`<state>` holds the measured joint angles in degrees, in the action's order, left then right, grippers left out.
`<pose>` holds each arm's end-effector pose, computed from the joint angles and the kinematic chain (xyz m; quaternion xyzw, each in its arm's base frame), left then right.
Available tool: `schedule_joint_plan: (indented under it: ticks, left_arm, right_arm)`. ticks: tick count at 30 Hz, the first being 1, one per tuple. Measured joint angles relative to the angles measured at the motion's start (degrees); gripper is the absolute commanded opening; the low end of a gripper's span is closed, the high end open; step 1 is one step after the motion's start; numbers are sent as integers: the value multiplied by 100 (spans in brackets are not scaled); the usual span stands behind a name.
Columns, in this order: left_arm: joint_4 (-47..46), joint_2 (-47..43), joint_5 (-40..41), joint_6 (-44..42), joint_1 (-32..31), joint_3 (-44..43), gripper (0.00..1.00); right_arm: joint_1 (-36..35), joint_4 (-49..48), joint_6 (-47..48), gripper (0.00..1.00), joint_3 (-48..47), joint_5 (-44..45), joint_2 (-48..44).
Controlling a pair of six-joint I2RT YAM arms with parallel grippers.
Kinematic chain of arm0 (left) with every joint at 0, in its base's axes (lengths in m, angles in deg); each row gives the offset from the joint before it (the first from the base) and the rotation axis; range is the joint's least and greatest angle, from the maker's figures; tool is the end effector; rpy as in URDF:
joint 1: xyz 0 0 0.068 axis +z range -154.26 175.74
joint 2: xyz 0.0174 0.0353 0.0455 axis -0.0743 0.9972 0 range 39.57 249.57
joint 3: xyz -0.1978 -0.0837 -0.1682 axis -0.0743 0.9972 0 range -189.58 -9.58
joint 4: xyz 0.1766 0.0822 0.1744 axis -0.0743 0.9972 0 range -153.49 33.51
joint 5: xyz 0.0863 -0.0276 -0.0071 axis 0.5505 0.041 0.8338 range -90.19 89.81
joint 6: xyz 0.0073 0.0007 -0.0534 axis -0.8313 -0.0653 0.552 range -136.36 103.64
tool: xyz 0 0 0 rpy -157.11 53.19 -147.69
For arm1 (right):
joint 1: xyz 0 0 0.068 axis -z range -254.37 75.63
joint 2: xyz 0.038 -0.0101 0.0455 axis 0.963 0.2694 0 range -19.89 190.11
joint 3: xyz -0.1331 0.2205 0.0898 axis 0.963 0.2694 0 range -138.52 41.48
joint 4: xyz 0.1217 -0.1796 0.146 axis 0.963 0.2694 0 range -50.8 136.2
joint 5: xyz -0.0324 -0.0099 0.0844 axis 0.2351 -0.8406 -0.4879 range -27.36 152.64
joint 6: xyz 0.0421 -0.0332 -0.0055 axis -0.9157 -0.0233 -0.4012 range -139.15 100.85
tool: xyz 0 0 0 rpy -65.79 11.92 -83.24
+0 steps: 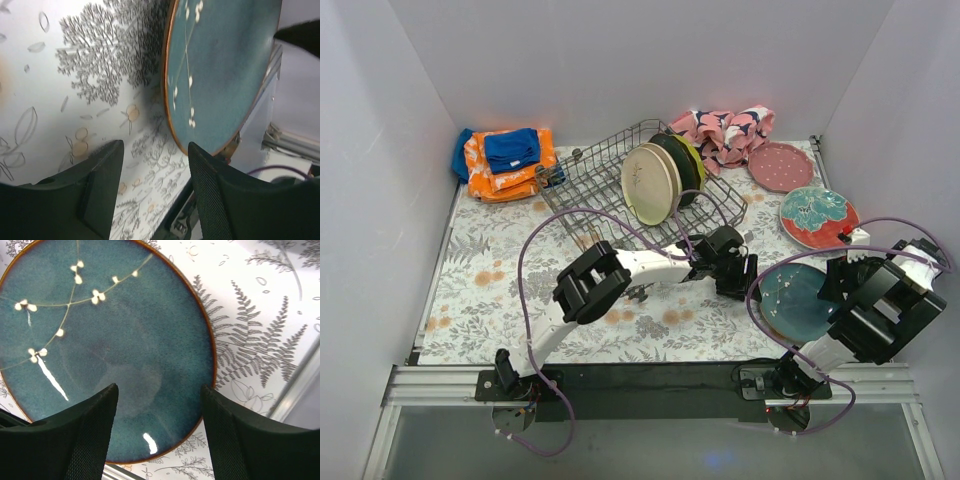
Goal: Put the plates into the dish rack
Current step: Grab a plate with the left arm
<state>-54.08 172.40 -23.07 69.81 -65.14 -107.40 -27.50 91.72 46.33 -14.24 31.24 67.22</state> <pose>0.2365 -0.4529 0.1409 0.1229 -0.8986 0.4158 0.0677 0.1901 -0.1757 0.1969 -0.1697 0.9464 0.1078 0.2530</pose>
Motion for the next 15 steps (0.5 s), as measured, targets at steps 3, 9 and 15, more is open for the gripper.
schedule_joint_plan:
  ticks: [3, 9, 15]
  left_arm:
    - [-2, 127, 179, 101, -26, -216, 47]
    - [-35, 385, 361, 328, -35, -538, 39]
    - [-125, 575, 476, 570, -107, -750, 33]
  right_arm:
    - [0, 9, 33, 71, 83, -39, 33]
    - [0, 20, 63, 69, 127, -127, 39]
    - [0, 20, 81, 63, 229, -205, 42]
